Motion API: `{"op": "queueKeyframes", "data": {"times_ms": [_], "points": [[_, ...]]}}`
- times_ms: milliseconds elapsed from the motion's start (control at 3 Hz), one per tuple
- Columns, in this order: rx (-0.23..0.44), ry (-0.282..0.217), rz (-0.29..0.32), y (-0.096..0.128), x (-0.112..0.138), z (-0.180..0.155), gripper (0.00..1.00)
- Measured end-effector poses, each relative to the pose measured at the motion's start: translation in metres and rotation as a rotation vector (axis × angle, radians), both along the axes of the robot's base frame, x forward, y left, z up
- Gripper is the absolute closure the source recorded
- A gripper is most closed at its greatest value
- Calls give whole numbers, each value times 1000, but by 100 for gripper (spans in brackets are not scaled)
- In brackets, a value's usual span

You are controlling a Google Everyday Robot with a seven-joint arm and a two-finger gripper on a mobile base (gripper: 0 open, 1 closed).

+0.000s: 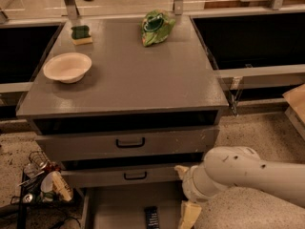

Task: Pick rxbar blueberry from bottom drawer and place on counter

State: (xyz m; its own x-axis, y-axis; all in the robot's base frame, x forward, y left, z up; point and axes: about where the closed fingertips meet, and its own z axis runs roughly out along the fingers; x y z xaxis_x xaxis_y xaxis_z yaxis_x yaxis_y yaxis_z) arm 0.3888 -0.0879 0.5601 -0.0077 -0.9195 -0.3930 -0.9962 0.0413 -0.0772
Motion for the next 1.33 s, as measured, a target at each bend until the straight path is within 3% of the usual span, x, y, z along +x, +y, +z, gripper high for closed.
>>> {"op": "queueKeyframes", "data": {"times_ms": [333, 1000, 1333], "points": [[-38, 17, 41, 16, 5, -19, 0], [-42, 17, 32, 22, -1, -30, 0], [-51, 25, 42, 35, -10, -58, 0]]}}
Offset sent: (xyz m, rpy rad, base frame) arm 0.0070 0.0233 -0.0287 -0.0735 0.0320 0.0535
